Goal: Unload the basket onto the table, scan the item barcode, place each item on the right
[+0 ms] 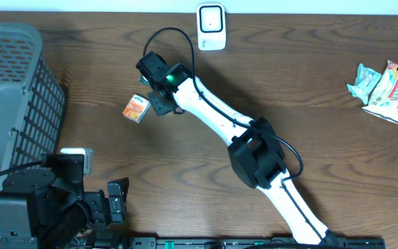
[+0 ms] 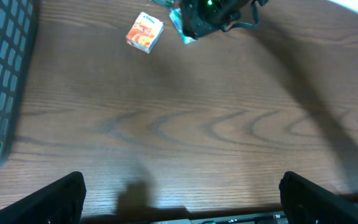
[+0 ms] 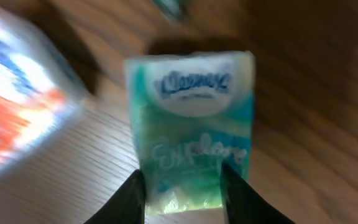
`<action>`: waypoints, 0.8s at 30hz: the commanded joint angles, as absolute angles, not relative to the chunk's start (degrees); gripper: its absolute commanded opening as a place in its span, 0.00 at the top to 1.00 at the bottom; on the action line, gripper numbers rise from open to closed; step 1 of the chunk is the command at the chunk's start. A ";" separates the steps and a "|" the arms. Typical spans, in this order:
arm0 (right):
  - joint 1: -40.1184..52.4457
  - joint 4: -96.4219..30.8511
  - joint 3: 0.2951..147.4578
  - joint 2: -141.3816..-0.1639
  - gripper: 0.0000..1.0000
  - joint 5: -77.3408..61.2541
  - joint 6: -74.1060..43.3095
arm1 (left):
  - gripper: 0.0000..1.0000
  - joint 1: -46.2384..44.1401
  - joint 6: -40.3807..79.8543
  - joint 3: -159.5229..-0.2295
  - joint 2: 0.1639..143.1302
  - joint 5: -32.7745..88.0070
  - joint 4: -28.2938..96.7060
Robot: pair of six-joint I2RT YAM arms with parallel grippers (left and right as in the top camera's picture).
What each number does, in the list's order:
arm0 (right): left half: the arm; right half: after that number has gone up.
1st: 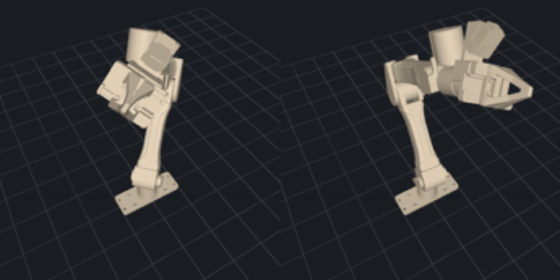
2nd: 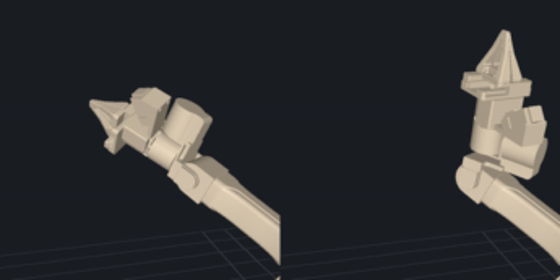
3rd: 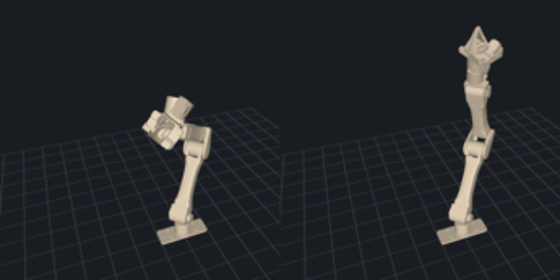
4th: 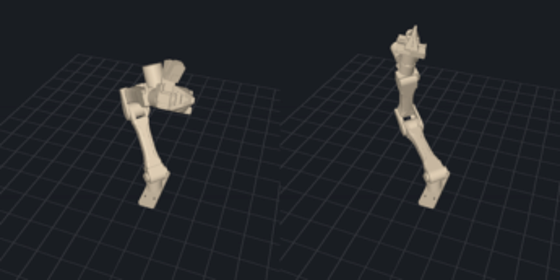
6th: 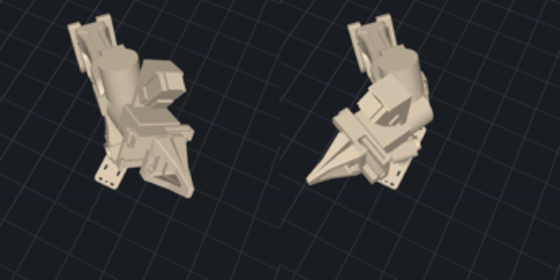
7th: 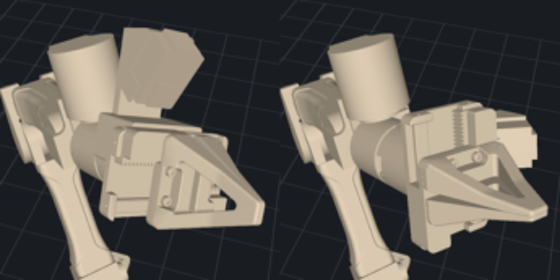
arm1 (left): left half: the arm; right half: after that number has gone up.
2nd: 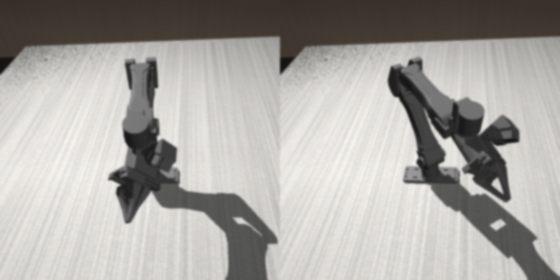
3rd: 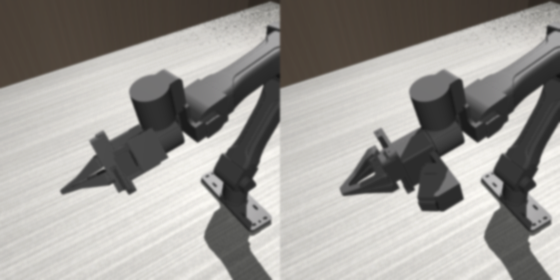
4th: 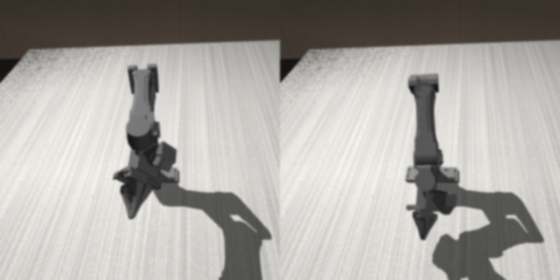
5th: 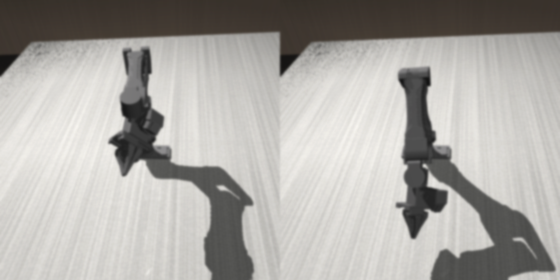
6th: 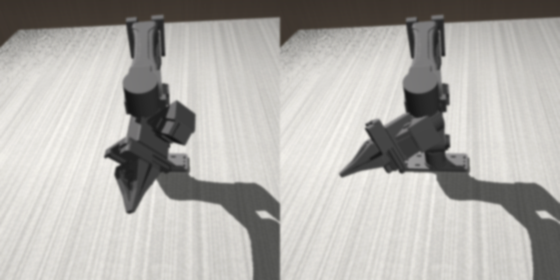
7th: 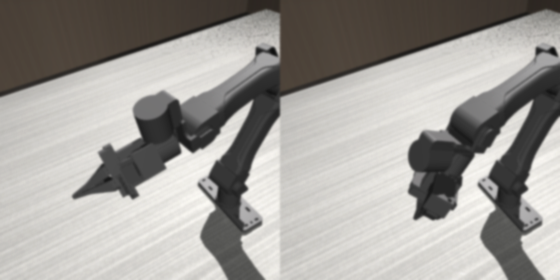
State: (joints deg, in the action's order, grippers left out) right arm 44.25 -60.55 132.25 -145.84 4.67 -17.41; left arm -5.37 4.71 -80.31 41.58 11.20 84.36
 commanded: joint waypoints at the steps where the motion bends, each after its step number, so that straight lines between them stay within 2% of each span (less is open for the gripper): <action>1: 43.79 -63.86 132.09 -146.36 0.73 12.62 -18.04 | 0.02 -5.39 5.02 -80.47 41.69 10.66 84.40; 8: 43.16 -73.34 132.14 -144.03 0.73 19.73 -19.73 | 0.02 -5.39 5.02 -80.47 41.69 10.66 84.40; 10: 43.11 -75.11 132.20 -142.45 0.69 19.81 -19.70 | 0.02 -5.39 5.02 -80.47 41.69 10.66 84.40; 13: 43.22 -76.09 132.22 -140.05 0.61 19.75 -19.70 | 0.02 -5.39 5.02 -80.47 41.69 10.63 84.40; 20: 42.68 -72.55 132.20 -137.73 0.33 19.22 -19.66 | 0.02 -5.39 5.02 -80.47 41.69 10.66 84.40; 24: 40.10 -68.62 132.20 -138.15 0.28 13.10 -14.74 | 0.02 -5.39 5.04 -80.47 41.69 10.63 84.40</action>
State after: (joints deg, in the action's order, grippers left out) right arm 42.39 -69.41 132.20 -138.78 16.60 -18.06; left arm -5.37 4.71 -80.31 41.58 11.20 84.38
